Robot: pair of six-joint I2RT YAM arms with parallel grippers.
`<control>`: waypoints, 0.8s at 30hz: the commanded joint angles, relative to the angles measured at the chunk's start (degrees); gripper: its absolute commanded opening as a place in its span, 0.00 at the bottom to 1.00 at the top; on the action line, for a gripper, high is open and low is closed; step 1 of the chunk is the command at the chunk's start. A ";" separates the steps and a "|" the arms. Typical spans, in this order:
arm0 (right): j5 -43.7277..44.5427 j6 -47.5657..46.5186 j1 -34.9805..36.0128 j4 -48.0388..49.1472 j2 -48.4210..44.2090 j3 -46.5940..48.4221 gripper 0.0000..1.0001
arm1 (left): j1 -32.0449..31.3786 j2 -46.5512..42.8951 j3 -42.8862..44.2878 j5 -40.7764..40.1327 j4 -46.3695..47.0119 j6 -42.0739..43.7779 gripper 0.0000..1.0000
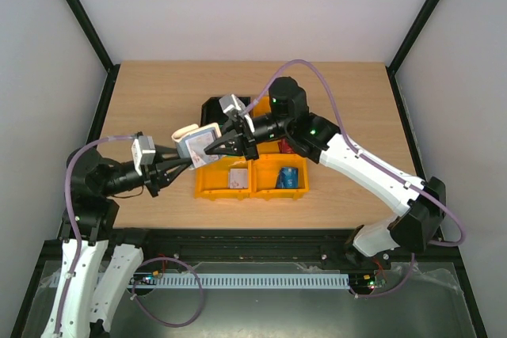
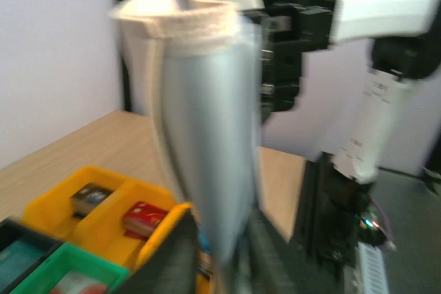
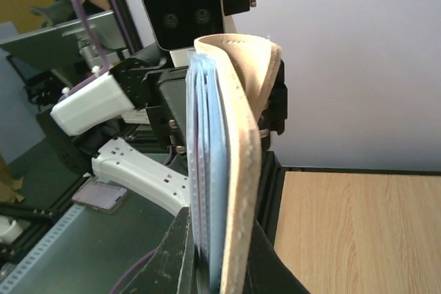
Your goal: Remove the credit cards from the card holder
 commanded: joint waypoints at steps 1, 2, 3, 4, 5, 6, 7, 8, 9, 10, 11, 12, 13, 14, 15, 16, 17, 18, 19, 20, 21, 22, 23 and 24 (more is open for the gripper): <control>10.28 2.59 -0.23 4.36 -3.23 -1.75 0.02 | 0.09 -1.07 -1.53 -17.70 1.90 -6.62 0.43; 14.35 3.76 -0.39 5.95 -4.31 -2.90 0.02 | 0.49 -1.58 -2.42 -22.02 1.77 -8.70 0.51; 17.50 5.03 -0.61 7.31 -5.20 -4.29 0.02 | 0.98 -2.14 -3.56 -25.89 1.63 -9.99 0.56; 20.27 6.23 -0.79 8.18 -5.82 -4.77 0.01 | 1.43 -2.74 -4.37 -27.28 1.68 -10.71 0.58; 23.29 7.13 -0.92 8.20 -6.00 -4.84 0.02 | 1.75 -3.53 -5.09 -27.62 1.82 -11.08 0.60; 26.65 8.06 -0.86 7.64 -5.83 -4.47 0.02 | 1.96 -4.01 -5.56 -27.59 2.12 -11.43 0.63; 29.86 8.86 -0.88 6.66 -5.39 -3.92 0.02 | 2.02 -4.48 -5.85 -27.63 2.40 -11.94 0.66; 32.77 9.38 -0.91 5.55 -4.85 -3.14 0.02 | 2.17 -4.78 -5.94 -27.71 2.62 -12.72 0.70; 35.67 10.36 -0.88 4.58 -4.38 -2.48 0.02 | 2.38 -4.94 -6.00 -27.82 2.78 -13.14 0.72; 38.79 11.32 -0.86 3.78 -3.92 -2.00 0.02 | 2.64 -5.03 -5.89 -27.98 2.83 -13.36 0.74; 41.20 12.15 -0.83 3.27 -3.49 -1.68 0.02 | 2.84 -5.12 -5.83 -28.14 2.79 -13.30 0.75; 42.69 12.53 -0.78 2.96 -3.17 -1.48 0.02 | 2.97 -5.20 -5.83 -28.11 2.82 -12.91 0.75; 43.43 12.83 -0.77 2.79 -2.85 -1.43 0.02 | 2.99 -5.22 -5.96 -27.67 3.00 -12.45 0.74; 43.92 13.22 -0.72 2.61 -2.46 -1.34 0.02 | 3.06 -5.22 -6.21 -26.92 3.39 -12.18 0.73; 44.16 13.61 -0.68 2.56 -2.15 -1.40 0.02 | 3.02 -5.16 -6.50 -26.00 3.79 -12.12 0.70; 44.40 13.87 -0.60 2.49 -1.84 -1.53 0.02 | 3.03 -5.07 -6.69 -24.87 4.03 -12.17 0.68; 44.53 14.13 -0.59 2.47 -1.50 -1.57 0.02 | 3.01 -4.98 -6.80 -23.90 4.23 -12.24 0.67; 44.67 14.29 -0.52 2.46 -1.23 -1.66 0.02 | 2.99 -5.05 -7.06 -22.85 4.52 -12.43 0.67; 44.65 14.45 -0.50 2.36 -0.96 -1.67 0.02 | 2.99 -5.11 -7.47 -21.91 4.89 -12.69 0.66; 44.39 14.57 -0.50 2.30 -0.70 -1.68 0.02 | 2.99 -5.21 -8.12 -21.31 5.44 -13.07 0.67; 44.09 14.64 -0.50 2.29 -0.62 -1.63 0.02 | 2.99 -5.29 -8.63 -20.92 6.12 -13.83 0.67; 43.94 14.74 -0.43 2.29 -0.56 -1.66 0.02 | 2.99 -5.26 -9.18 -20.60 7.02 -14.81 0.67; 43.79 14.74 -0.42 2.32 -0.68 -1.75 0.02 | 2.99 -5.23 -9.71 -20.26 7.91 -15.82 0.66; 43.74 14.81 -0.41 2.25 -0.76 -1.87 0.02 | 2.99 -5.16 -10.08 -19.90 8.90 -16.99 0.67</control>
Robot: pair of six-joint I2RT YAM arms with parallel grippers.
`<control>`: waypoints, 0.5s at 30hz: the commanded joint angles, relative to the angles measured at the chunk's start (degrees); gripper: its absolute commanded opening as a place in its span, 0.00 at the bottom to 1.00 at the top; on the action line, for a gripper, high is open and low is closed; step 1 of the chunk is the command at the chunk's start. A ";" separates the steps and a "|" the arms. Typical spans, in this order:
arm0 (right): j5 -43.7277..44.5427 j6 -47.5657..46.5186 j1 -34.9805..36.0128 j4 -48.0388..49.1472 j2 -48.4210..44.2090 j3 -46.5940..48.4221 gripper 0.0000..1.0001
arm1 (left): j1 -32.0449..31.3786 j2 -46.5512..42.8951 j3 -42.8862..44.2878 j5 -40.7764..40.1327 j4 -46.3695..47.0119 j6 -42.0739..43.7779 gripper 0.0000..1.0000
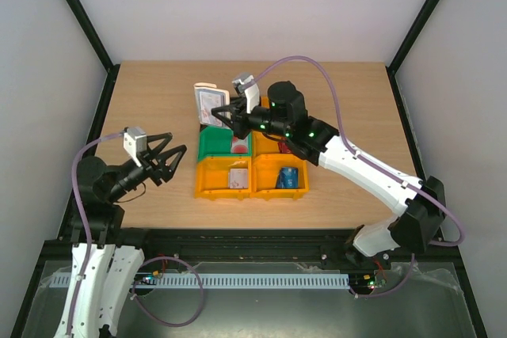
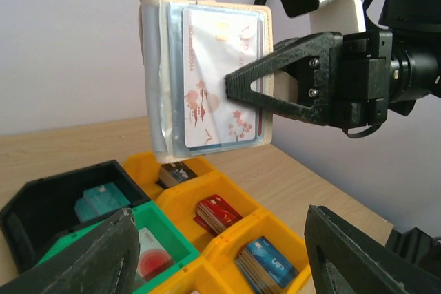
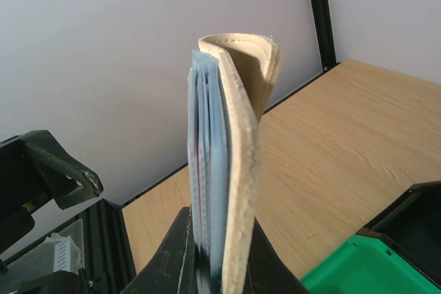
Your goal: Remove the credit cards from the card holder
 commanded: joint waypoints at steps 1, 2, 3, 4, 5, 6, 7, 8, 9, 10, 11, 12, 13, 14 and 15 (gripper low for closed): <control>0.95 1.18 0.26 0.70 -0.19 1.50 0.02 | 0.28 -0.16 -2.17 3.55 5.38 -4.99 0.66; 0.66 1.13 0.27 0.45 -0.26 1.40 0.02 | 0.28 -0.09 -2.41 4.22 6.26 -5.98 0.66; 0.08 1.16 0.29 0.41 -0.20 1.39 0.02 | 0.28 -0.06 -2.60 4.91 7.08 -6.73 0.67; -0.65 1.20 0.29 0.40 -0.15 1.40 0.02 | 0.28 -0.04 -2.75 5.51 7.81 -7.51 0.67; -1.50 1.40 0.29 0.67 -0.19 1.39 0.02 | 0.28 0.03 -2.84 6.14 8.44 -8.15 0.67; -2.42 1.80 0.29 1.00 -0.24 1.46 0.02 | 0.28 0.17 -2.92 6.60 9.01 -8.77 0.67; -3.07 2.15 0.29 1.39 -0.24 1.46 0.02 | 0.20 0.21 -3.13 7.03 9.79 -9.56 0.67; -3.62 2.47 0.35 1.73 -0.46 1.36 0.02 | 0.13 0.36 -3.33 7.42 10.75 -10.55 0.66; -3.76 2.68 0.44 2.14 -0.64 1.33 0.02 | 0.04 0.59 -3.55 8.05 11.81 -11.61 0.66; -3.78 2.70 0.60 2.42 -0.78 1.21 0.02 | -0.05 0.76 -3.63 8.47 12.92 -12.86 0.65; -3.77 2.63 0.78 2.77 -0.94 1.18 0.02 | -0.14 1.02 -3.58 8.89 13.81 -13.95 0.64; -4.03 2.48 1.00 3.22 -1.06 0.93 0.02 | -0.23 1.26 -3.43 9.32 14.71 -15.25 0.64; -4.53 2.19 1.24 3.62 -1.07 0.81 0.02 | -0.32 1.62 -3.31 9.58 15.33 -15.95 0.64; -5.25 1.84 1.47 3.99 -1.03 0.79 0.02 | -0.38 1.96 -3.04 9.69 15.67 -16.62 0.63; -5.86 1.65 1.71 4.27 -0.88 0.80 0.02 | -0.48 2.32 -2.91 9.75 16.20 -17.29 0.63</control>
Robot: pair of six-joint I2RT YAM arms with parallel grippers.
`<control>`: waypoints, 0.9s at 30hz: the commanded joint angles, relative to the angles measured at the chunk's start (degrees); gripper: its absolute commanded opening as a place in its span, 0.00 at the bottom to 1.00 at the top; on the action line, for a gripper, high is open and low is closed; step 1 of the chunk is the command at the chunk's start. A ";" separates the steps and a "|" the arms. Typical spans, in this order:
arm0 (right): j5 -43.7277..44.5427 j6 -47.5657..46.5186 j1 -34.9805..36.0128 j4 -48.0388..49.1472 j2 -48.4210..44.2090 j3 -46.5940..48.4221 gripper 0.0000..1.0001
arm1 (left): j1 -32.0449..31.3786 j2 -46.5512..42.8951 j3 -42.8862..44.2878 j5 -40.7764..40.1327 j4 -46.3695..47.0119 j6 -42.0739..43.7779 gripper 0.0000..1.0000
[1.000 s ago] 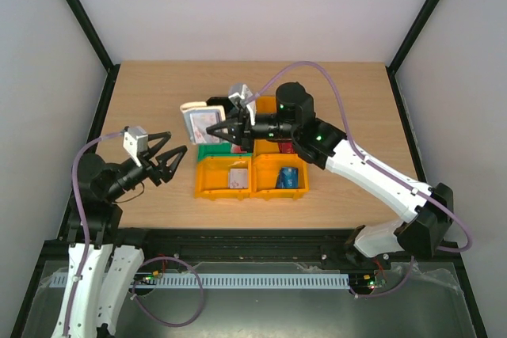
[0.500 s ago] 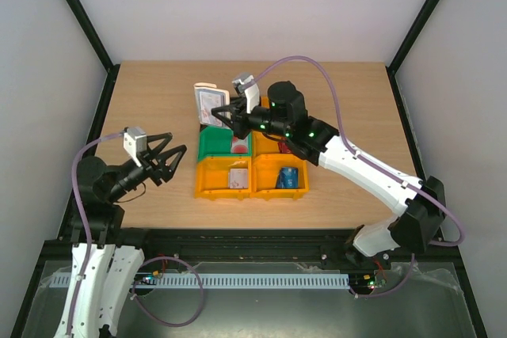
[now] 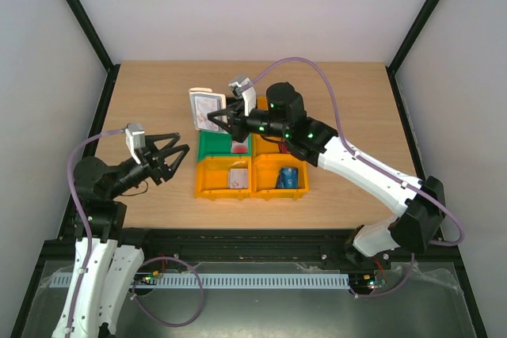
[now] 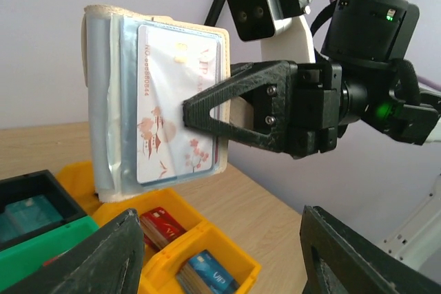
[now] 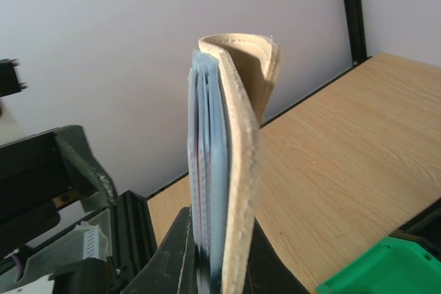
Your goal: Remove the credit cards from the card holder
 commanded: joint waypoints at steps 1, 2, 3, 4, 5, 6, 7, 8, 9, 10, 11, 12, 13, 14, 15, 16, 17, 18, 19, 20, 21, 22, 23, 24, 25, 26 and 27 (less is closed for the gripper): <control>-3.78 -0.11 1.37 4.63 -0.93 0.98 0.02 | -0.56 1.55 0.17 2.77 6.04 -5.81 0.60; -4.34 -0.18 1.54 4.77 -0.79 1.19 0.02 | -0.76 1.83 0.14 3.16 6.81 -6.23 0.59; -5.04 -0.24 1.76 5.03 -0.62 1.36 0.02 | -1.21 2.10 0.15 3.33 7.51 -6.39 0.57; -5.85 -0.29 1.99 5.39 -0.49 1.50 0.02 | -1.56 2.33 0.14 3.39 7.59 -6.42 0.56; -6.77 -0.23 2.17 5.96 -0.36 1.54 0.02 | -1.91 2.58 0.12 3.25 7.52 -6.36 0.55; -7.97 -0.13 2.41 6.76 -0.33 1.53 0.02 | -2.20 2.81 0.09 2.94 7.33 -6.17 0.55; -9.12 -0.04 2.71 7.42 -0.26 1.46 0.02 | -2.40 3.04 0.06 2.55 7.30 -6.15 0.54; -10.09 0.05 2.96 8.02 -0.16 1.55 0.02 | -2.46 3.18 0.08 2.11 7.34 -6.25 0.54; -11.18 0.06 3.20 8.60 -0.07 1.54 0.02 | -2.53 3.35 0.08 1.72 7.49 -6.50 0.54; -12.42 0.12 3.38 9.21 0.02 1.50 0.02 | -2.55 3.41 0.14 1.39 7.66 -6.87 0.53; -13.90 0.26 3.52 9.87 -0.01 1.44 0.01 | -2.55 3.37 0.06 1.22 7.89 -7.52 0.53; -15.31 0.50 3.55 10.56 -0.13 1.28 0.02 | -2.51 3.29 0.00 0.94 8.13 -8.44 0.54; -16.76 0.76 3.50 11.38 -0.37 1.08 0.02 | -2.49 3.18 -0.03 0.78 8.43 -9.56 0.54; -18.19 0.93 3.49 12.19 -0.55 0.85 0.02 | -2.47 3.15 0.00 0.91 8.90 -10.50 0.54; -19.47 1.08 3.52 12.92 -0.78 0.53 0.02 | -2.47 3.15 0.02 1.04 9.25 -11.27 0.54; -20.49 1.15 3.49 13.33 -0.92 0.49 0.02 | -2.48 3.15 0.11 0.99 9.45 -11.75 0.54; -20.98 1.14 3.50 13.52 -1.00 0.51 0.01 | -2.54 3.20 0.17 1.20 9.61 -11.87 0.54; -21.06 1.12 3.51 13.60 -1.04 0.64 0.02 | -2.50 3.23 0.36 1.78 9.85 -11.82 0.54; -21.05 1.11 3.51 13.67 -0.96 0.75 0.01 | -2.55 3.28 0.45 2.24 9.99 -11.62 0.53; -21.07 1.30 3.52 13.77 -0.71 0.86 0.02 | -2.57 3.32 0.47 2.59 9.95 -11.54 0.53; -21.19 1.60 3.50 14.07 -0.56 0.93 0.02 | -2.56 3.40 0.48 2.79 9.71 -11.30 0.53; -21.09 1.90 3.56 14.46 -0.32 0.96 0.02 | -2.55 3.45 0.54 3.12 9.46 -11.14 0.53; -20.65 2.36 3.49 15.08 -0.06 0.94 0.02 | -2.62 3.55 0.58 3.58 9.60 -11.15 0.52; -19.59 2.98 3.52 15.45 0.19 0.96 0.02 | -2.70 3.63 0.52 3.99 10.04 -11.21 0.51; -17.94 3.45 3.67 15.68 0.49 1.07 0.02 | -2.87 3.72 0.52 4.46 10.43 -11.04 0.50; -15.85 4.01 3.82 15.92 0.89 1.24 0.02 | -3.04 3.80 0.60 4.88 10.67 -10.71 0.49; -13.40 4.40 4.08 15.96 1.46 1.45 0.02 | -3.15 3.97 0.75 5.06 10.72 -10.60 0.49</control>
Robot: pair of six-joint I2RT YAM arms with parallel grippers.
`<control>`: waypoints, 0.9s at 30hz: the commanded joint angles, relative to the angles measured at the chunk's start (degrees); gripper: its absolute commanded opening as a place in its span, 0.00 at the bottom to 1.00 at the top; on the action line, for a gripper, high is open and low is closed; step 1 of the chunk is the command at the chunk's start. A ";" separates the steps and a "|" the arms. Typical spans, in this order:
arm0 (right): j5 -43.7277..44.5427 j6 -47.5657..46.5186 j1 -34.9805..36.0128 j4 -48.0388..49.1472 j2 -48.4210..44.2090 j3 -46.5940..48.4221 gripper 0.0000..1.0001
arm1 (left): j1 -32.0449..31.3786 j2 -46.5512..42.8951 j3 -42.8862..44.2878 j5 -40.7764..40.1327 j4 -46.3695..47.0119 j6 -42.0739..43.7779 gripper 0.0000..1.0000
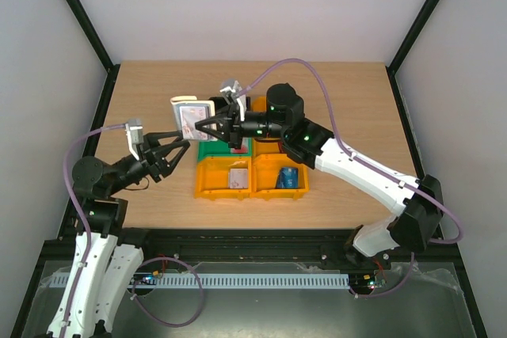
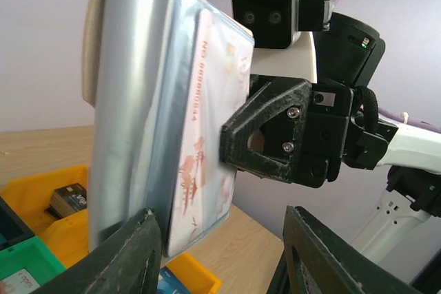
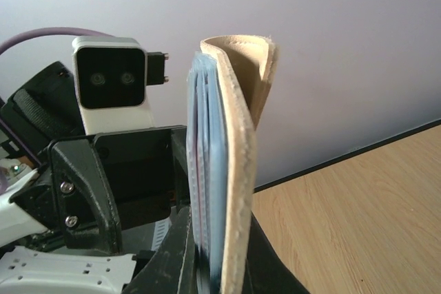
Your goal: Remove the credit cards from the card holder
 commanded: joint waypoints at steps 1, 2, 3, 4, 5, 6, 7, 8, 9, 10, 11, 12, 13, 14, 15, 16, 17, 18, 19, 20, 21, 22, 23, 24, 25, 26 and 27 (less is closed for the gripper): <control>3.01 3.17 2.19 6.59 1.71 1.99 0.02 | -0.72 1.10 0.79 2.37 0.58 -0.19 0.48; 4.61 3.25 2.60 6.36 2.53 2.48 0.02 | -0.80 1.26 0.96 2.81 0.77 -0.35 0.48; 6.14 3.36 2.93 6.22 3.20 3.07 0.01 | -0.97 1.40 0.97 3.29 1.15 -0.67 0.48; 7.55 3.65 3.20 6.27 3.98 3.60 0.02 | -1.09 1.49 0.96 3.95 1.58 -0.93 0.47; 8.95 3.87 3.43 6.41 4.64 3.99 0.02 | -1.19 1.56 1.06 4.54 1.89 -1.28 0.47; 10.28 3.98 3.64 6.42 5.19 4.44 0.02 | -1.28 1.59 1.06 5.23 2.30 -1.71 0.47; 11.08 4.06 3.78 6.49 5.93 4.91 0.02 | -1.29 1.56 1.11 6.03 2.78 -2.21 0.47; 11.81 4.31 3.92 6.73 6.31 5.03 0.02 | -1.29 1.54 1.12 6.33 3.31 -2.78 0.46; 12.00 4.72 3.99 7.46 6.66 5.08 0.02 | -1.29 1.60 0.98 6.92 4.00 -3.59 0.45; 11.80 5.13 4.08 8.39 7.03 5.13 0.02 | -1.29 1.67 0.83 7.31 4.93 -4.41 0.43; 11.45 5.66 4.17 9.16 7.41 5.26 0.02 | -1.29 1.77 0.72 7.64 5.85 -5.13 0.41; 11.02 5.87 4.33 9.90 7.89 5.51 0.02 | -1.29 1.85 0.57 7.85 6.66 -5.73 0.38; 10.57 5.97 4.50 10.25 8.35 5.68 0.02 | -1.28 1.92 0.63 8.01 7.37 -6.22 0.35; 9.83 6.01 4.56 10.69 8.76 5.83 0.02 | -1.29 1.96 0.63 8.35 8.27 -6.75 0.32; 8.99 6.02 4.50 11.16 9.13 5.83 0.02 | -1.29 2.11 0.70 8.79 9.61 -7.31 0.30; 8.55 5.99 4.56 11.43 9.27 5.87 0.02 | -1.29 2.19 0.87 9.32 10.42 -7.92 0.27; 7.90 5.87 4.56 11.79 9.46 5.84 0.02 | -1.29 2.22 1.14 9.88 11.17 -8.36 0.24; 6.75 5.77 4.47 12.60 9.67 5.73 0.02 | -1.29 2.29 1.41 10.61 12.03 -8.90 0.22; 6.10 5.95 4.43 13.38 9.86 5.54 0.02 | -1.25 2.31 1.64 11.42 13.33 -9.79 0.21; 5.57 6.40 4.47 14.30 10.34 5.55 0.02 | -1.29 2.34 1.85 12.04 14.80 -10.79 0.20; 4.94 6.95 4.41 14.90 10.80 5.66 0.01 | -1.29 2.46 2.15 12.63 16.13 -12.07 0.19; 4.51 7.47 4.35 15.23 11.34 6.05 0.02 | -1.29 2.55 2.32 13.14 17.61 -13.34 0.19; 4.23 7.85 4.37 15.39 11.86 6.59 0.02 | -1.29 2.63 2.56 13.51 18.69 -14.36 0.19; 4.01 8.02 4.37 15.57 12.21 6.93 0.02 | -1.29 2.65 2.77 13.77 19.48 -15.18 0.20; 4.01 8.10 4.34 15.86 12.49 7.07 0.02 | -1.29 2.64 2.99 14.10 20.29 -16.01 0.21; 3.93 8.14 4.26 16.31 12.76 7.12 0.02 | -1.29 2.58 3.00 14.43 21.44 -17.25 0.23; 3.90 8.32 4.13 16.74 13.07 7.03 0.02 | -1.29 2.58 3.06 14.79 22.63 -18.43 0.26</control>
